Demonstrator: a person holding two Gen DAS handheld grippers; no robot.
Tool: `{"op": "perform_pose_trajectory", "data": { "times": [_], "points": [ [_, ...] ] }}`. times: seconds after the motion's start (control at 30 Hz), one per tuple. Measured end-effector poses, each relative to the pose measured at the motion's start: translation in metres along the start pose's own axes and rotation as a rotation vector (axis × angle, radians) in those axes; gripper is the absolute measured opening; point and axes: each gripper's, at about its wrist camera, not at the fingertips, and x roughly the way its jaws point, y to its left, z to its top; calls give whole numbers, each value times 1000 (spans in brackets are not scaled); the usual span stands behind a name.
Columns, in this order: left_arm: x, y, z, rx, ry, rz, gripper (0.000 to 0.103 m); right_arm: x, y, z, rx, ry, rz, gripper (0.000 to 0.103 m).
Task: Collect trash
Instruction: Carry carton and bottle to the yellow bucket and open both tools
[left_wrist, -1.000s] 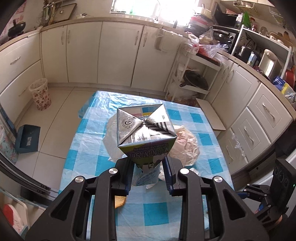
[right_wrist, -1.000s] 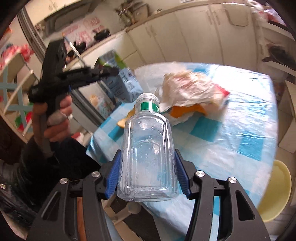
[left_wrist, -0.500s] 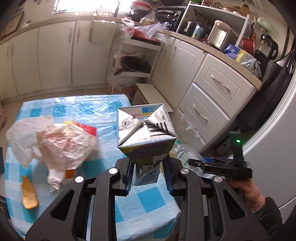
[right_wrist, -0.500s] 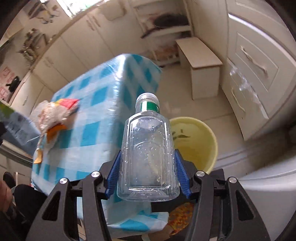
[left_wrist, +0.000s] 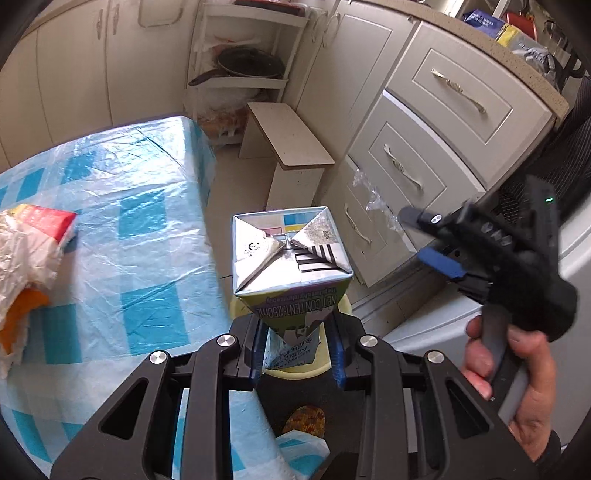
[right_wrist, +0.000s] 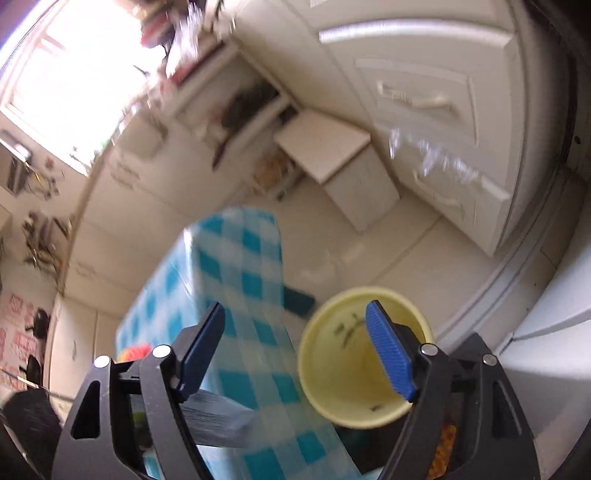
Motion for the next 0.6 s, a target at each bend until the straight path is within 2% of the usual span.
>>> {"op": "perform_pose_trajectory", "data": {
  "times": [0.13,0.27,0.43,0.6],
  "points": [
    [55,-16,5,2,77,42,30,-21,5,11,8,-121,22,80],
    [82,-22,8,-4,125,76,48,-23,12,17,5,-140,30,81],
    [62,-23,6,9,87,87,56,-20,28,19,-24,-157,46,81],
    [4,0,-11,31,2,132,64,-18,48,12,-52,-154,63,83]
  ]
}}
